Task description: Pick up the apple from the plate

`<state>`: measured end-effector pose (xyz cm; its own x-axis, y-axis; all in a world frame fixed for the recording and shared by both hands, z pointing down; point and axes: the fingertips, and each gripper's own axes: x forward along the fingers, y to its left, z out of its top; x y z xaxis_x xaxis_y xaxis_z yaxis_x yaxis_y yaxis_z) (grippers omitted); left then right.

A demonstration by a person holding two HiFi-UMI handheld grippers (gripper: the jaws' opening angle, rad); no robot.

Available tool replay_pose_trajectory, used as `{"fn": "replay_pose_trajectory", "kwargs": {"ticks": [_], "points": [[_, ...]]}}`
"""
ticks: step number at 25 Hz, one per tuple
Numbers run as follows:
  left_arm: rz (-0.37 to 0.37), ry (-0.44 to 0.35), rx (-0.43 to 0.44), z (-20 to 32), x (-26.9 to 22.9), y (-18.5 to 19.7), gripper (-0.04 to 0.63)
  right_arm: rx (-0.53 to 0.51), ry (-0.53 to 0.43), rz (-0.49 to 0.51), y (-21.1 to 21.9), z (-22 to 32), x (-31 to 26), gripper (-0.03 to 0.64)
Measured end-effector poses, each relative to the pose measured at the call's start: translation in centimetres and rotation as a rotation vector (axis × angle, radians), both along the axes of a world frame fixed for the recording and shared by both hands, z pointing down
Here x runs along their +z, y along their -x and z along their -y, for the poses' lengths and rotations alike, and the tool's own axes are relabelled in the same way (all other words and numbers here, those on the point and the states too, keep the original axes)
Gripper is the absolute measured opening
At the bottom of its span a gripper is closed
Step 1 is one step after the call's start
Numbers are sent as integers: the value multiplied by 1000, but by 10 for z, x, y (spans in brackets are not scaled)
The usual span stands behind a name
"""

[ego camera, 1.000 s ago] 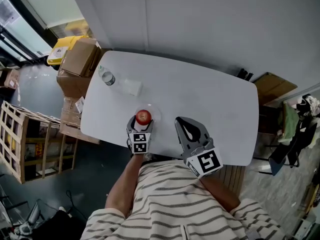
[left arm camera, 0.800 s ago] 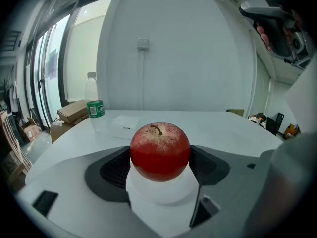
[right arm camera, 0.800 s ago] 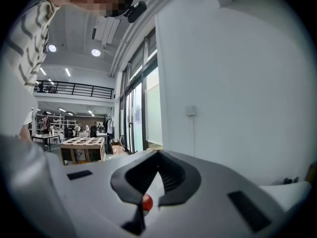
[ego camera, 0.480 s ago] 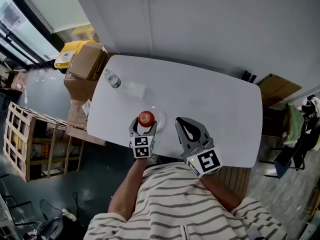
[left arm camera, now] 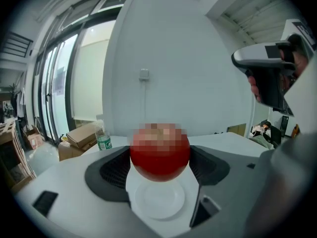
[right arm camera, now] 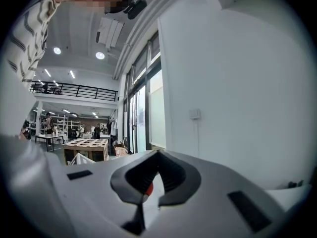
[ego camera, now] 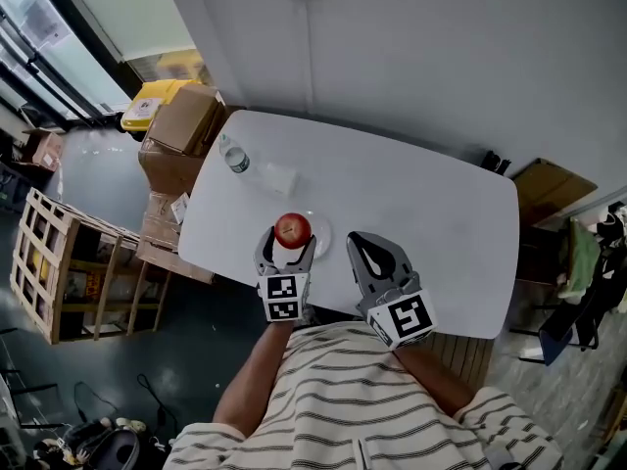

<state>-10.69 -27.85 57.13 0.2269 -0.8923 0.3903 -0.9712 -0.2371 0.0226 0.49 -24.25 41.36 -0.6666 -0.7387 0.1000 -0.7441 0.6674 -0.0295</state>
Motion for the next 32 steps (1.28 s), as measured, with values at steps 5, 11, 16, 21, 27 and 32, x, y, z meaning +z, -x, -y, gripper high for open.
{"fn": "replay_pose_trajectory", "kwargs": {"ticks": [5, 11, 16, 21, 27, 32], "points": [[16, -42, 9, -6, -29, -4, 382, 0, 1, 17, 0, -1, -1, 12], [-10, -59, 2, -12, -56, -4, 382, -19, -20, 13, 5, -3, -8, 12], [-16, -91, 0, -20, -79, -8, 382, -21, -29, 22, 6, -5, -11, 12], [-13, -126, -6, -26, -104, -12, 382, -36, -35, 22, 9, -7, -13, 12], [-12, -156, -5, -33, -121, -19, 382, -46, -33, 28, 10, -8, -12, 12], [-13, -175, -9, -37, -130, -20, 382, -47, -35, 31, 10, -8, -13, 12]]}}
